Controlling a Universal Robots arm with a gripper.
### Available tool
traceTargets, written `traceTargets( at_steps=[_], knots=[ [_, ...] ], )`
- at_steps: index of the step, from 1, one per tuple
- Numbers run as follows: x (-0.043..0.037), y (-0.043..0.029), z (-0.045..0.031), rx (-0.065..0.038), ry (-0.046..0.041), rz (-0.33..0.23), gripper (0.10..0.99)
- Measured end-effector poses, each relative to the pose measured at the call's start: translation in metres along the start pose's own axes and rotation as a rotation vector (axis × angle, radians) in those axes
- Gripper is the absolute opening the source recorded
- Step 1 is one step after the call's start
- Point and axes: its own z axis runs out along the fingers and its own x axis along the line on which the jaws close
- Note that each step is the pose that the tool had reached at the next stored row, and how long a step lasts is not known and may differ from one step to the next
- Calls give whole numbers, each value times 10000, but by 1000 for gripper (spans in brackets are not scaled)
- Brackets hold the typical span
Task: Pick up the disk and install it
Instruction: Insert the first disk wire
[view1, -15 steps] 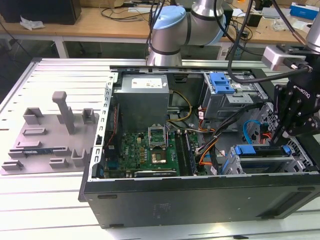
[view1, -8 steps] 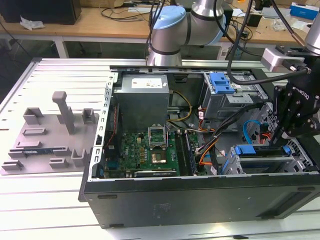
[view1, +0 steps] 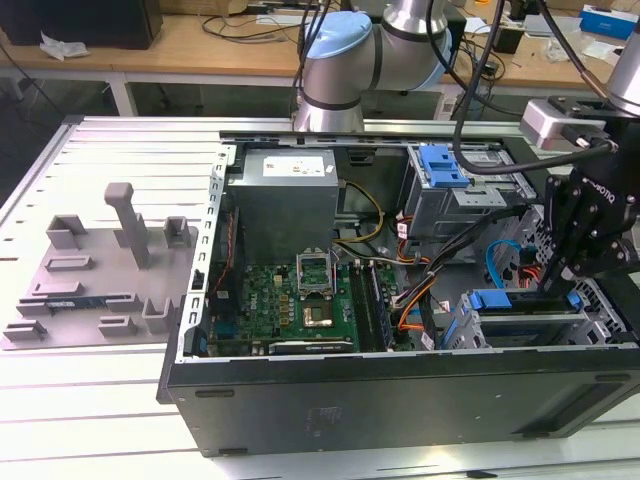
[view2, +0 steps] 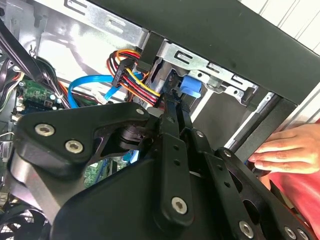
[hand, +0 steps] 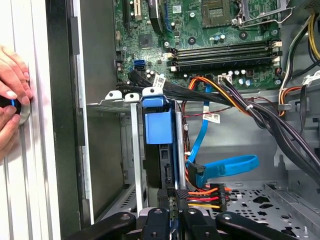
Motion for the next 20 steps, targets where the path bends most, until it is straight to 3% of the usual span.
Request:
traceTargets(
  at_steps=[15, 18, 20],
  knots=[
    [-1, -1, 60, 17, -8, -105, 176],
    [8, 0, -7, 16, -5, -105, 302],
    [13, 1, -70, 23, -4, -105, 302]
  ],
)
